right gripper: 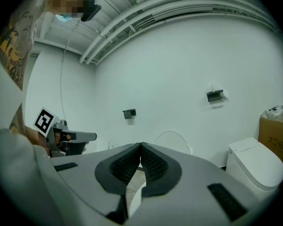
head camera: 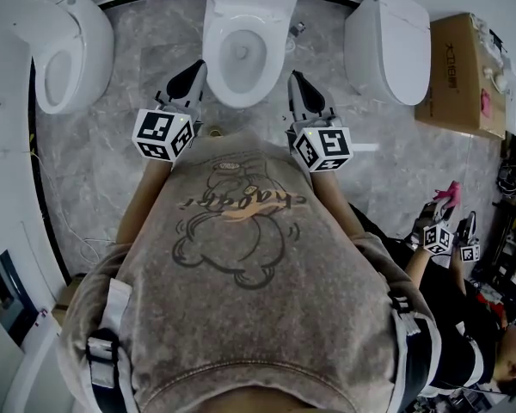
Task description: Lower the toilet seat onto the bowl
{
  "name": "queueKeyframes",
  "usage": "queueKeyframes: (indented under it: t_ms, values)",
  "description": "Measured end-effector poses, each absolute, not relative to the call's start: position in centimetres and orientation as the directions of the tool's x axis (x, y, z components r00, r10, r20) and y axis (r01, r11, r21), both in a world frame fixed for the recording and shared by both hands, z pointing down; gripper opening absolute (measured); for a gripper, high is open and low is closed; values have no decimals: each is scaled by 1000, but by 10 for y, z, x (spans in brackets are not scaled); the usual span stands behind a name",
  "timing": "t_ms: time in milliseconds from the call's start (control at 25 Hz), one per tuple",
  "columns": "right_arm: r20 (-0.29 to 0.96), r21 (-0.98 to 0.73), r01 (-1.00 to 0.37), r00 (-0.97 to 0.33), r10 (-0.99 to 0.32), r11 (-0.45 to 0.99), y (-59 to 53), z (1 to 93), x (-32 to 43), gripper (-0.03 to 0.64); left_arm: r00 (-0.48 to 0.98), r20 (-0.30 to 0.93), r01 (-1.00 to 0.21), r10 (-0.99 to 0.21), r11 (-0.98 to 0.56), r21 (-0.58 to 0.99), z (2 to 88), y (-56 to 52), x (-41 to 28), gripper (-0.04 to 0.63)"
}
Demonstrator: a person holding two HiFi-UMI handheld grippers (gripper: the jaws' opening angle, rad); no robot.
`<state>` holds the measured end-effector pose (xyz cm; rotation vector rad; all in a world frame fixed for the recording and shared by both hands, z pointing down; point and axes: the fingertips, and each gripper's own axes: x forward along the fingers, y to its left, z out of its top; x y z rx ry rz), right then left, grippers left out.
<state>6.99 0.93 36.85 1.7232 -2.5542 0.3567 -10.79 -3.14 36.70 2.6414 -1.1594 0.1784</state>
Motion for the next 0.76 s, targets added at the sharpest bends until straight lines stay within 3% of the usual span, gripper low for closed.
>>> queueKeyframes:
  t_ms: [760]
  values:
    - [160,-176,-916,-389,-907,362,0,371,67,26,662,216,-750,-718,-635,186,369,-36,-112,9]
